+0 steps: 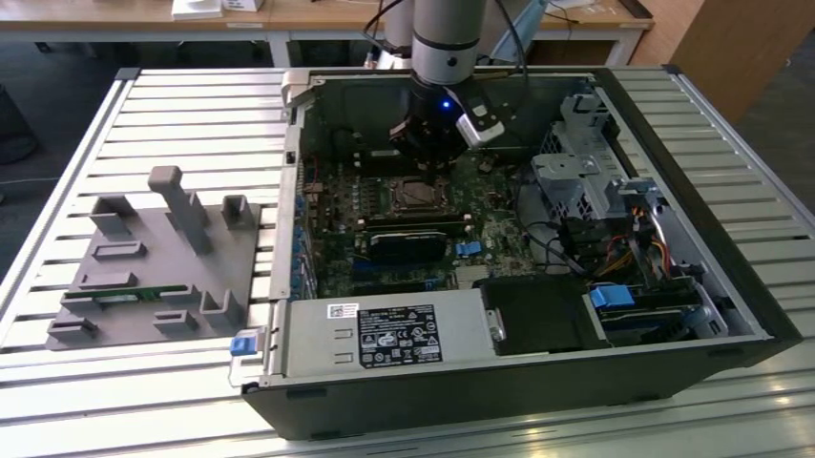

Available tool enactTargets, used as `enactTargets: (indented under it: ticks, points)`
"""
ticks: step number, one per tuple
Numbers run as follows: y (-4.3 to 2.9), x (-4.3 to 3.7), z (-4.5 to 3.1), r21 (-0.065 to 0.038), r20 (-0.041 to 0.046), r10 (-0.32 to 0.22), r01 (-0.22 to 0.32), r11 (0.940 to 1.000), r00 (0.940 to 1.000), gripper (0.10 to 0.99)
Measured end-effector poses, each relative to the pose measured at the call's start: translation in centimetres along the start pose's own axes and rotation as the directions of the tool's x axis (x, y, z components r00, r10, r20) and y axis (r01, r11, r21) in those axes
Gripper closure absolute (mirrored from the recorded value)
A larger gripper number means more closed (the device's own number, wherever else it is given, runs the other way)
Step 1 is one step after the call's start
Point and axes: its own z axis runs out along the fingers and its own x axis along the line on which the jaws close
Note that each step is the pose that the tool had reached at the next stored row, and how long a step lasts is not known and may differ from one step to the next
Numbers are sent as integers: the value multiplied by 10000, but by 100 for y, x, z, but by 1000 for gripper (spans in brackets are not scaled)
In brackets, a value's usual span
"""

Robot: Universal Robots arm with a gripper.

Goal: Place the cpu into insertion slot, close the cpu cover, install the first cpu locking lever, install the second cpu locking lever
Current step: 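Install the first cpu locking lever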

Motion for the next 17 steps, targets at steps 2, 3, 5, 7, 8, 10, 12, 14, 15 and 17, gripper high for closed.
enactTargets:
  ticks: [2, 3, 5, 7, 8, 10, 12, 14, 15, 17]
  points:
    - [1, 0, -1, -73, -1, 0, 0, 10000, 10000, 969]
    - [2, 0, 0, -116, 2, 1, 0, 9999, 10000, 969]
    - [3, 0, 1, -186, 4, 0, 0, 9998, 10000, 969]
    - [3, 0, 2, -263, 8, 0, 0, 9997, 10000, 969]
    - [4, -1, 2, -306, 10, 0, 0, 9995, 10000, 969]
    - [3, 0, 2, -411, 13, 1, 0, 9992, 10000, 969]
    - [3, 0, 2, -515, 15, 0, 0, 9987, 10000, 969]
    - [3, 0, 2, -634, 18, 1, 0, 9980, 10000, 969]
    - [3, 0, 2, -696, 19, 1, 1, 9976, 10000, 969]
    - [3, 0, 1, -827, 22, 1, 1, 9966, 10000, 969]
